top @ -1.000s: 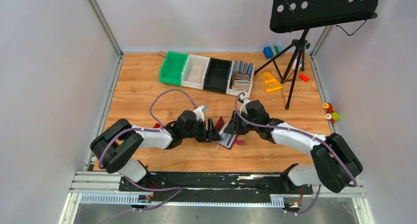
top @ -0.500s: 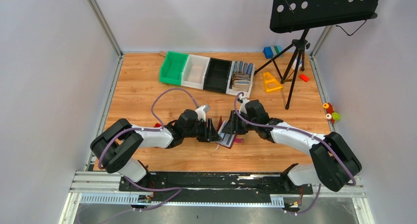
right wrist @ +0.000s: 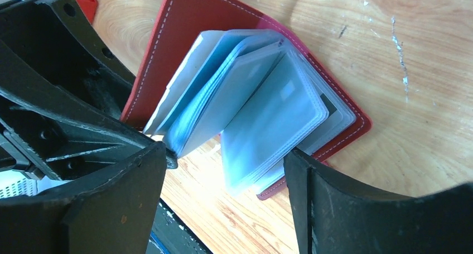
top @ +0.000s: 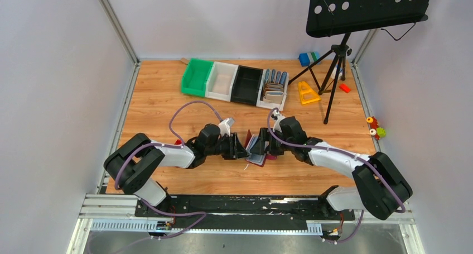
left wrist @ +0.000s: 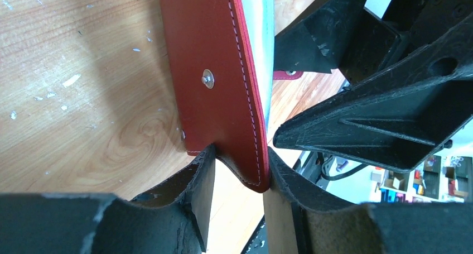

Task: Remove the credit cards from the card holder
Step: Open the card holder at the center of the board.

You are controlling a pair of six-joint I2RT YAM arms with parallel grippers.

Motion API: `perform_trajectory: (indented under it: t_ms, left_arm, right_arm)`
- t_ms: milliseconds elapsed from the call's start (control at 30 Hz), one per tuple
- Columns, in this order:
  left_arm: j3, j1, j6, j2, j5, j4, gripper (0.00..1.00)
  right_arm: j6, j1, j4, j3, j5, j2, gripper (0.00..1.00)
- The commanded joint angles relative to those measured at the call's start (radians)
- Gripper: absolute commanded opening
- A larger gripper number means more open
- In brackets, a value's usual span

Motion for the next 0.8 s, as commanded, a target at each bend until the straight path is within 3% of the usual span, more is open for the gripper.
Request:
perform_trajectory:
  t_ms: [0, 267, 433, 600, 767]
  left_arm:
    - [-0.014, 0.008, -0.014, 0.015, 0.014, 0.058, 0.43]
    - [-0.017, 0.008, -0.012, 0.011, 0.02, 0.059, 0.44]
    - [-0.014, 0.009, -0.012, 0.01, 0.026, 0.059, 0.47]
    - [-0.013, 0.011, -0.007, 0.001, 0.027, 0.051, 0.57]
    - [-0.005, 0.023, 0.014, -0.014, 0.009, 0.012, 0.59]
  right_arm:
    - [0.018, 0.004, 0.049, -0.005, 0.03, -0.024, 0.78]
    - [0.023, 0.003, 0.001, 0.02, 0.091, -0.026, 0.84]
    - [0.007, 0.003, -0.02, 0.054, 0.105, 0.013, 0.74]
    - [0.003, 0.003, -0.02, 0.054, 0.099, 0.024, 0.71]
    - [-0.004, 0.004, -0.02, 0.059, 0.085, 0.033, 0.66]
